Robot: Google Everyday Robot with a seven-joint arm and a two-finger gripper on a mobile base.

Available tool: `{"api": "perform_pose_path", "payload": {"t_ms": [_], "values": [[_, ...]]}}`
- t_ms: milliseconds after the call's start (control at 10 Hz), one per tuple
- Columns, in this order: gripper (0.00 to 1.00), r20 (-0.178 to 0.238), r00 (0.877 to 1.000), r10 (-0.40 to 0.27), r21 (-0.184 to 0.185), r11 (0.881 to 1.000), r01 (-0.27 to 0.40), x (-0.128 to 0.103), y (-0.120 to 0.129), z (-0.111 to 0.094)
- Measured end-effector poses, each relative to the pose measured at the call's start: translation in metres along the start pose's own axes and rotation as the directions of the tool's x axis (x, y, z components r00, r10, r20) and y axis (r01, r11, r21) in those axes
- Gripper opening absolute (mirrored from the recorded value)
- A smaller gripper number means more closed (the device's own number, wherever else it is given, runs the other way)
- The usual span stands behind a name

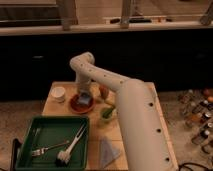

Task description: Wipe red bowl with sponge

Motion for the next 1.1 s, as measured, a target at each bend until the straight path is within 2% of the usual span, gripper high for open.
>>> {"api": "perform_pose_path", "payload": {"t_ms": [300, 600, 900, 1100], "values": [[0.00, 0.011, 0.998, -0.054, 0.000, 0.999, 0.054, 0.001, -0.031, 0.007], [0.00, 0.038, 0.989, -0.142, 0.007, 0.990, 0.142, -0.015, -0.051, 0.009], [0.00, 0.076, 0.981, -0.181, -0.004, 0.983, 0.182, -0.047, -0.038, 0.009], [0.00, 0.094, 0.981, -0.172, -0.016, 0.985, 0.174, -0.056, -0.019, 0.010]]}}
